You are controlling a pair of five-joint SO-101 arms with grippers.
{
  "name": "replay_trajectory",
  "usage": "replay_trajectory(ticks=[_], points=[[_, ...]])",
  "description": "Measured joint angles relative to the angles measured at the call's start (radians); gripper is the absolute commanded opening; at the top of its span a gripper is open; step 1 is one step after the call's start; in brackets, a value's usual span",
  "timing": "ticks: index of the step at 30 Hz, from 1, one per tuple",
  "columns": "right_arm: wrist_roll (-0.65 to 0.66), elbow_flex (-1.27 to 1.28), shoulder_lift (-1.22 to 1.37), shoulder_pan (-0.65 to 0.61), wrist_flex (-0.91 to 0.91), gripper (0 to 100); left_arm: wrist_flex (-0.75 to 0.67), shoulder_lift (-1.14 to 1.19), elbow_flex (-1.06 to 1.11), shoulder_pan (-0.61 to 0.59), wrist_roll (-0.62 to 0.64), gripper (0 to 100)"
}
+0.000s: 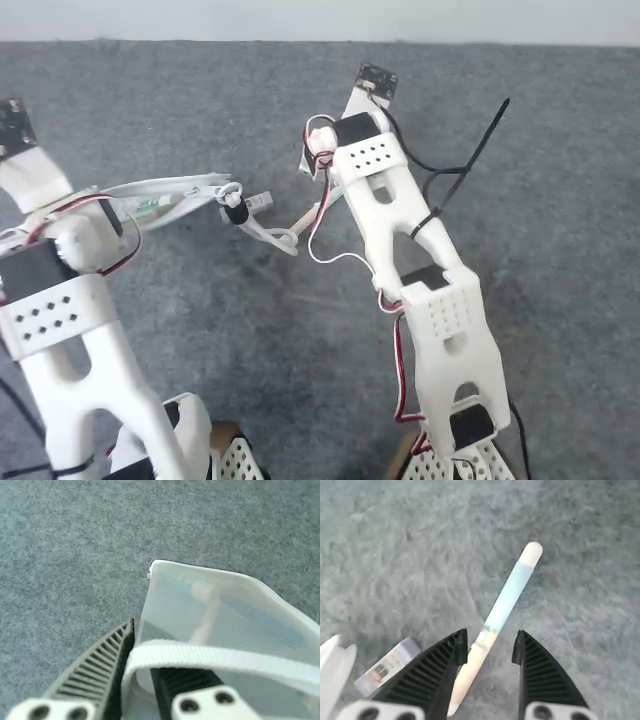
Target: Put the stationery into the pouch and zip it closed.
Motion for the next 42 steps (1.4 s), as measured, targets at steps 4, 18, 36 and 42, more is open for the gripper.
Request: replay_trajectory(ticks=[4, 18, 36, 42], points=[[0.000, -0.057, 0.048, 0.028, 0.008, 14.5, 0.000, 0.000, 0.006, 0.000, 0.000, 1], [0.000, -0.219, 0.219, 0.061, 0.012, 14.4, -0.017, 0.000, 0.014, 0.000, 0.000, 1], [0.000, -0.434, 0.408, 0.078, 0.014, 1.3, -0.017, 0.000, 0.014, 0.000, 0.000, 1], [0.000, -0.436, 0.408, 0.077, 0.023, 0.9, -0.017, 0.000, 0.014, -0.018, 0.000, 1]])
